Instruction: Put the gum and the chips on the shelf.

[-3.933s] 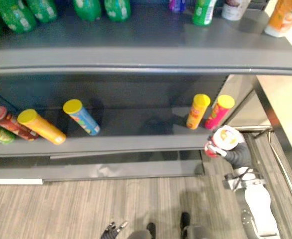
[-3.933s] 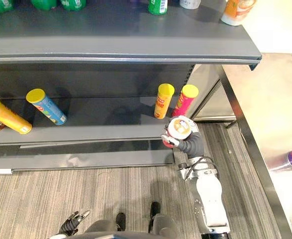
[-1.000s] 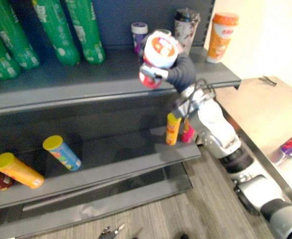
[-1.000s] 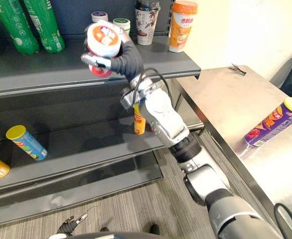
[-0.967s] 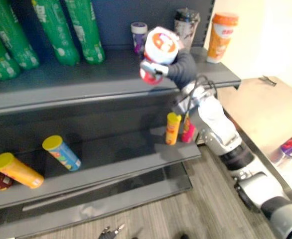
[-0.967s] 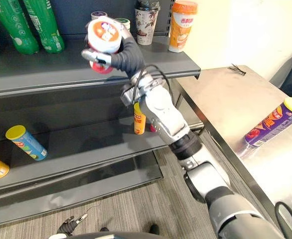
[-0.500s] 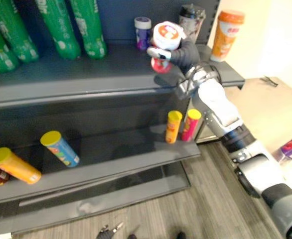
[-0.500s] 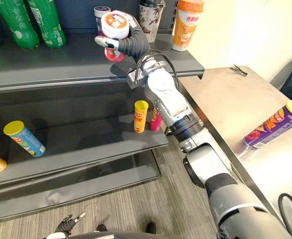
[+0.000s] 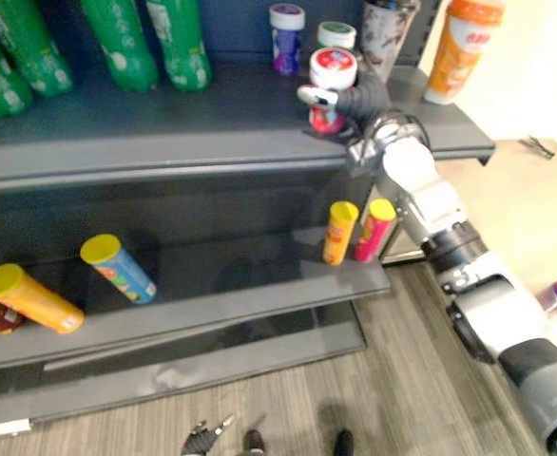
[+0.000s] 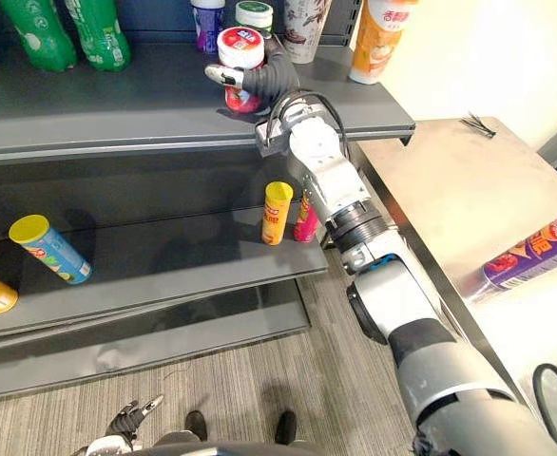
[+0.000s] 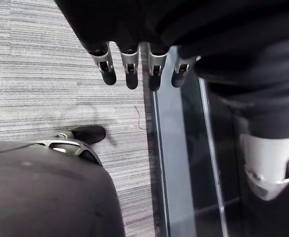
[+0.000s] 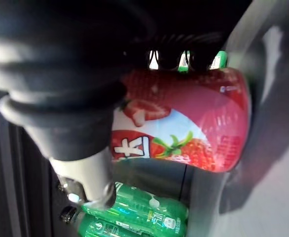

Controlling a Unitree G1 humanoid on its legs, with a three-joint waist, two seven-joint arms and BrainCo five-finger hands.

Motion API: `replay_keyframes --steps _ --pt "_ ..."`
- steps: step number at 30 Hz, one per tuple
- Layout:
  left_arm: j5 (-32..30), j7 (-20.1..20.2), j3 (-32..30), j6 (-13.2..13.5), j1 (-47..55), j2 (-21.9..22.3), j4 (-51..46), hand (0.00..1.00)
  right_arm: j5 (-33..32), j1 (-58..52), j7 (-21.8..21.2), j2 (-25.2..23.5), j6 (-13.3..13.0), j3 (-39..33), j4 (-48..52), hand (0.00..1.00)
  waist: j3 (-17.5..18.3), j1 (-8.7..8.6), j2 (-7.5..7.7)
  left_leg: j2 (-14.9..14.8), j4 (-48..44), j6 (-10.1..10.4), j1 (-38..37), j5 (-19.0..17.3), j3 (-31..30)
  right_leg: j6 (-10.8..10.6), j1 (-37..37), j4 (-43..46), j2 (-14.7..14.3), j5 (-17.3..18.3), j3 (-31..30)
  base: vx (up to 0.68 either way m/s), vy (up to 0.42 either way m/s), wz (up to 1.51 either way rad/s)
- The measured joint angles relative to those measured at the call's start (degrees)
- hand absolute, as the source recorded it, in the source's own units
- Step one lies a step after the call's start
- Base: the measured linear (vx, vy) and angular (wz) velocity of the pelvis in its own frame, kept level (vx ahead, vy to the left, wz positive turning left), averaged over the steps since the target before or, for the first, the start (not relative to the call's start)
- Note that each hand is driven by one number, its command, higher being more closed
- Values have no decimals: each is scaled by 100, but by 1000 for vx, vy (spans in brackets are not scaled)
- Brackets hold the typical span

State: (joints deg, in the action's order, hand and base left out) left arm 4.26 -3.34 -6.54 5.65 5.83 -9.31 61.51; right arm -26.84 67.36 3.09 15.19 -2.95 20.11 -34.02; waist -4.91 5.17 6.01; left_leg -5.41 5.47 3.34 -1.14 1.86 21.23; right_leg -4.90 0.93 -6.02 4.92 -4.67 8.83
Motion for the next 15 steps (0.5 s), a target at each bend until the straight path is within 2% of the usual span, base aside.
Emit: replay_keyframes --steps 15 --pt "-10 8 -5 0 6 -3 -8 0 -25 5 -238 0 21 26 -43 0 -30 -14 3 -13 -1 1 -29 5 48 1 -2 0 -14 -1 -56 0 0 -1"
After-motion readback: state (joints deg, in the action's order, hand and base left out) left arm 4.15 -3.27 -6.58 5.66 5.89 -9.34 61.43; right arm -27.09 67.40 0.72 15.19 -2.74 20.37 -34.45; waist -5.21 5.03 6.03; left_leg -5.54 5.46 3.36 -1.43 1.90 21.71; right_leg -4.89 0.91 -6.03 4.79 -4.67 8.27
